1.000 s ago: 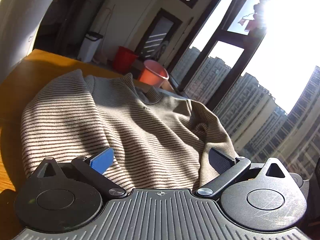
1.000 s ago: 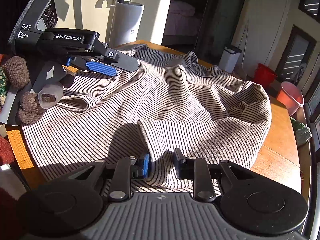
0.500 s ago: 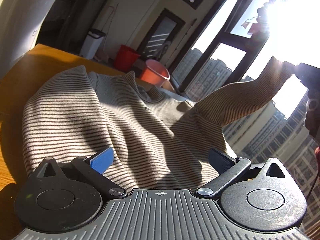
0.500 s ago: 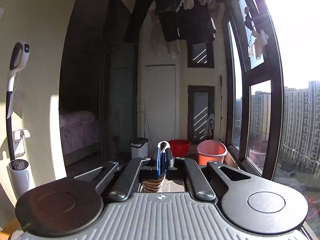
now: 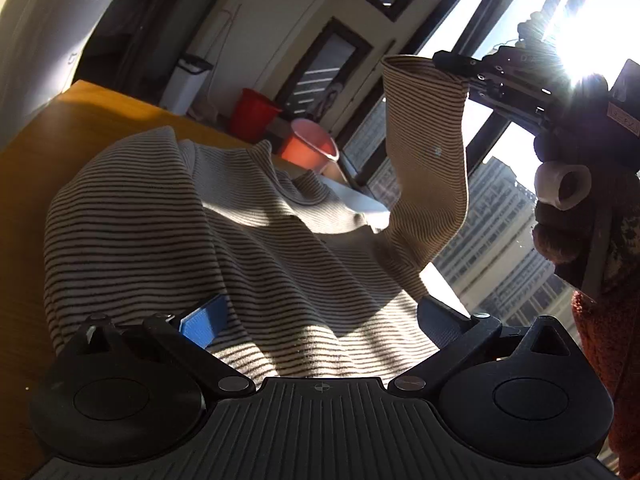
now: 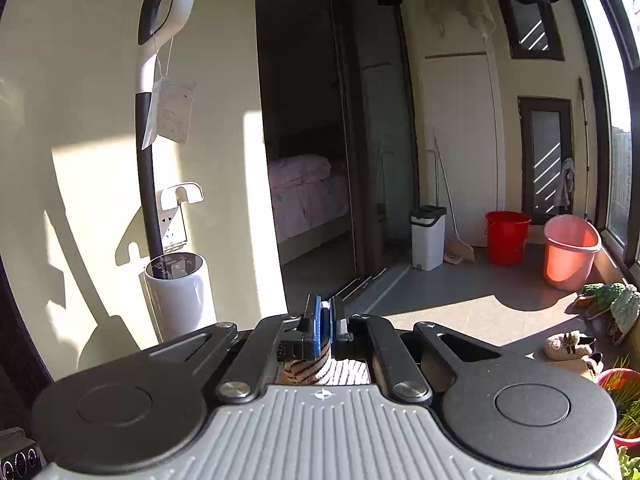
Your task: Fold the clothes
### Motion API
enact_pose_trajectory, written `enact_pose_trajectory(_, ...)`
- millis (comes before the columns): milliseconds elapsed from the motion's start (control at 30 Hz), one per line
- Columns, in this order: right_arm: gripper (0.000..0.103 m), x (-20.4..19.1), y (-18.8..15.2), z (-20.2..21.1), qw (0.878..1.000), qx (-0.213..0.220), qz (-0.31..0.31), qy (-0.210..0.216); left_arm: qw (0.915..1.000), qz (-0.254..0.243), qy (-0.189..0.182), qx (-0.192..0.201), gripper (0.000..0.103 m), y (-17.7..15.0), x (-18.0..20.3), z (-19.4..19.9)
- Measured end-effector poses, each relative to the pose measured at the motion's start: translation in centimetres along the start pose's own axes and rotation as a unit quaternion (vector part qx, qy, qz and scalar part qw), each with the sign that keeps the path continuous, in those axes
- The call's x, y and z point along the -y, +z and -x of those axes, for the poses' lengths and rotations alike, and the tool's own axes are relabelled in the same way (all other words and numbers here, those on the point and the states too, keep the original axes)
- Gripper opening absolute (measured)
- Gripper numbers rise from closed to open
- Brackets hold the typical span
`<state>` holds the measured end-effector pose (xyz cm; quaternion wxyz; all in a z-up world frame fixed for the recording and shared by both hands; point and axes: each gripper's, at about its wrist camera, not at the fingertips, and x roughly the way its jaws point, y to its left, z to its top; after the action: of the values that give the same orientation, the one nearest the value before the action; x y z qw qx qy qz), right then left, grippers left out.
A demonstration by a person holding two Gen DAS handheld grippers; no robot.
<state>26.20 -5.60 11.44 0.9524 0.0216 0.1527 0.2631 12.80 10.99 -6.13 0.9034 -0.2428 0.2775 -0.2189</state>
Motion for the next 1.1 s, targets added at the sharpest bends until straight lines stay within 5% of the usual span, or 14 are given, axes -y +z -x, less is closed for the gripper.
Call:
enact_pose_trajectory(67, 0.007, 0.0, -0.2, 0.1, 1.0, 0.005, -0.013, 0.017, 1.0, 0.003, -0.001, 0.0, 0.103, 0.0, -0.1, 0.0)
enact_pose_trajectory(167, 0.038, 0.9, -0.3, 1.0, 0.999, 0.018, -0.027, 0.017, 1.0, 0.004, -0.001, -0.001, 0.103, -0.1, -0.1, -0.2)
enact_pose_trajectory(300, 0.049, 4.1, -1.9, 2.3, 0.997, 0.016, -0.076, -0.01, 1.0, 0.007, -0.002, -0.002, 0.103, -0.1, -0.3, -0.2)
enact_pose_trajectory(400, 0.073, 7.1, -4.7, 3.1, 0.99, 0.011, -0.139, -0.026, 1.0, 0.008, -0.002, -0.003, 0.103, 0.0, -0.3, -0.2)
enact_pose_trajectory(633, 0.103, 10.8, -13.2, 3.6, 0.974, -0.013, -0.223, 0.045, 0.9996, -0.008, 0.016, -0.02, 0.103, 0.3, 0.4, -0.6)
enact_pose_trajectory(800, 0.103, 11.5, -14.6, 4.4, 0.973, 0.015, -0.225, 0.058, 0.9974, -0.061, 0.037, -0.015, 0.103, 2.8, 3.0, -0.7)
enact_pose_trajectory(900, 0.103, 11.6, -14.7, 4.4, 0.972, 0.008, -0.23, 0.042, 0.9972, -0.051, 0.045, -0.031, 0.101, 5.3, 3.6, -2.5)
enact_pose_trajectory(1100, 0.103, 11.8, -14.6, 4.3, 0.97, 0.006, -0.24, 0.031, 0.9856, -0.032, 0.15, -0.071, 0.083, 7.0, 1.9, -8.8)
